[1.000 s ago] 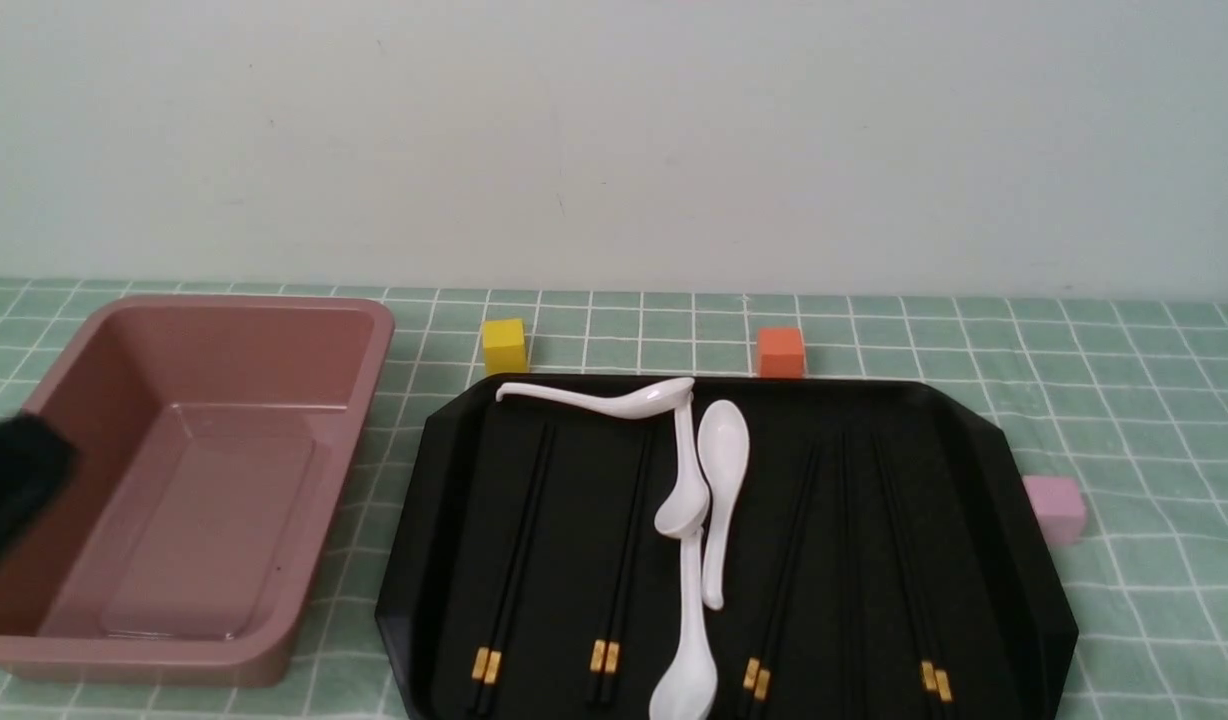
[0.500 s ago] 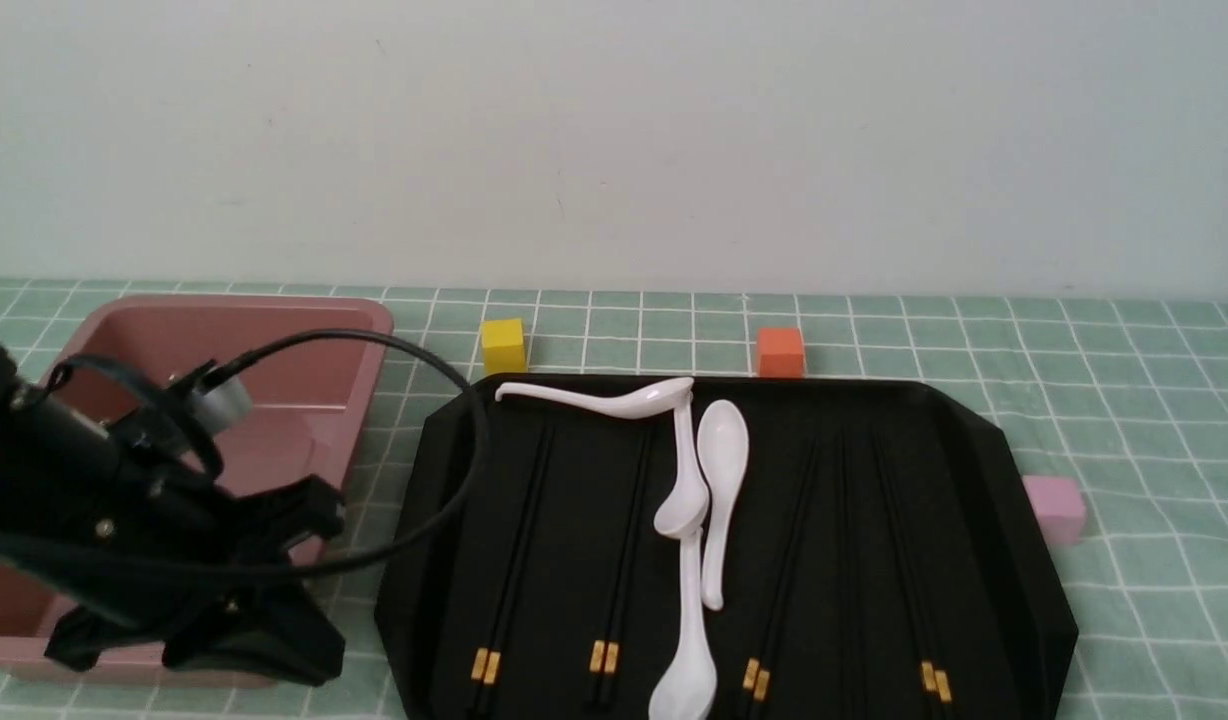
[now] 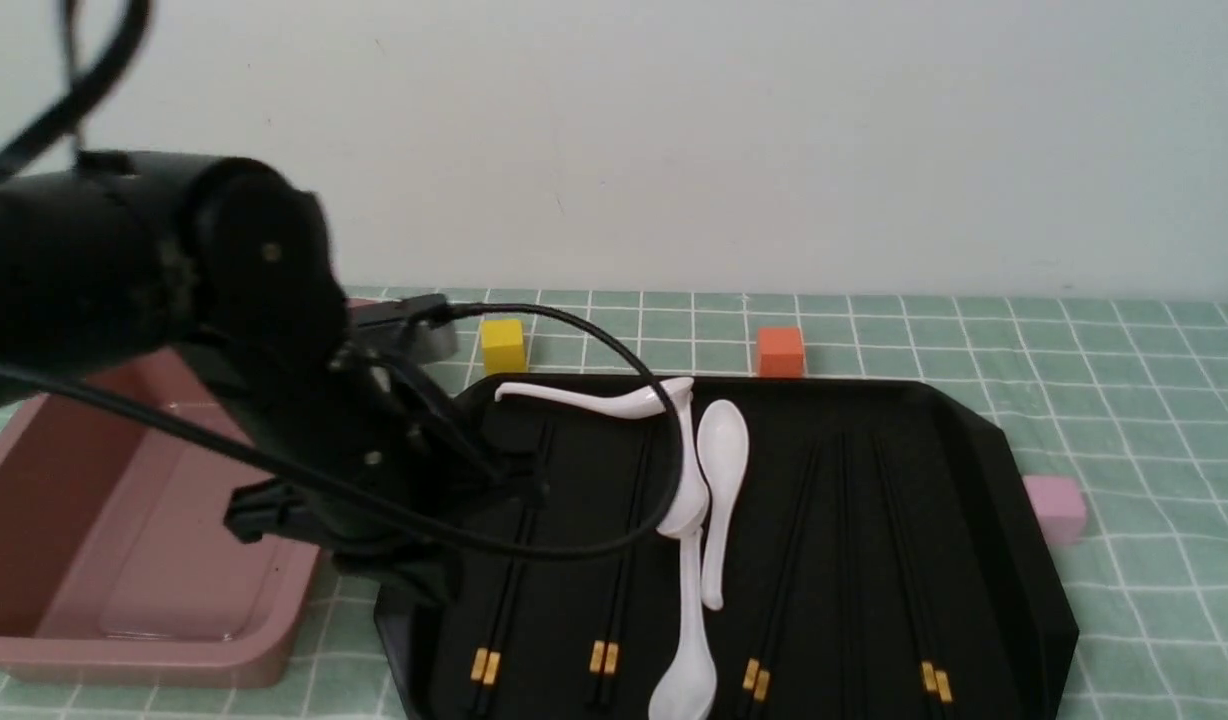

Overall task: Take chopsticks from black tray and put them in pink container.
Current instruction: 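Reach over to the black tray and grasp a pair of chopsticks with the left gripper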

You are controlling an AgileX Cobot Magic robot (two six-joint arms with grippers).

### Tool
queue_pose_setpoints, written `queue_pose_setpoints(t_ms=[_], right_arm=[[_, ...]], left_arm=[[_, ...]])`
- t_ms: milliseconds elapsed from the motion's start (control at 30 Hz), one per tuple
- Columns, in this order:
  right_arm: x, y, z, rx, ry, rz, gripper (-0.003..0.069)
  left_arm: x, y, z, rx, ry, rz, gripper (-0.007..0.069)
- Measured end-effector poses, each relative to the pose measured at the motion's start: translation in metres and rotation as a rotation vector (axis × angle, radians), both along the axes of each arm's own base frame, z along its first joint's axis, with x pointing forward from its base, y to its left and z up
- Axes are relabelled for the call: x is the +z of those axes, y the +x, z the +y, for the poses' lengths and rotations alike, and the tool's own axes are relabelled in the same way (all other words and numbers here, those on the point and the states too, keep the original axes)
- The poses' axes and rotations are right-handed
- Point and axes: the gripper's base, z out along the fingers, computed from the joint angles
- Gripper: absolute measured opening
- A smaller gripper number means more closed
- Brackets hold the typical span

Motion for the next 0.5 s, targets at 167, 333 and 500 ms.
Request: queue_pose_setpoints(t_ms=[167,333,500], right_arm=[[0.0,0.0,0.0,0.0,0.0,0.0,0.024],[0.0,0.0,0.0,0.0,0.0,0.0,0.024],[0.0,0.0,0.0,0.0,0.0,0.0,0.024]], left_arm=[[-0.02,0.015,-0.026,-0.034,0.068,0.025,0.0169],[-0.054,0.038,-0.037,-0.066,0.138,0.071,0.0286],[-0.079,0.051,-0.035,-0.078,0.2,0.081,0.0307]])
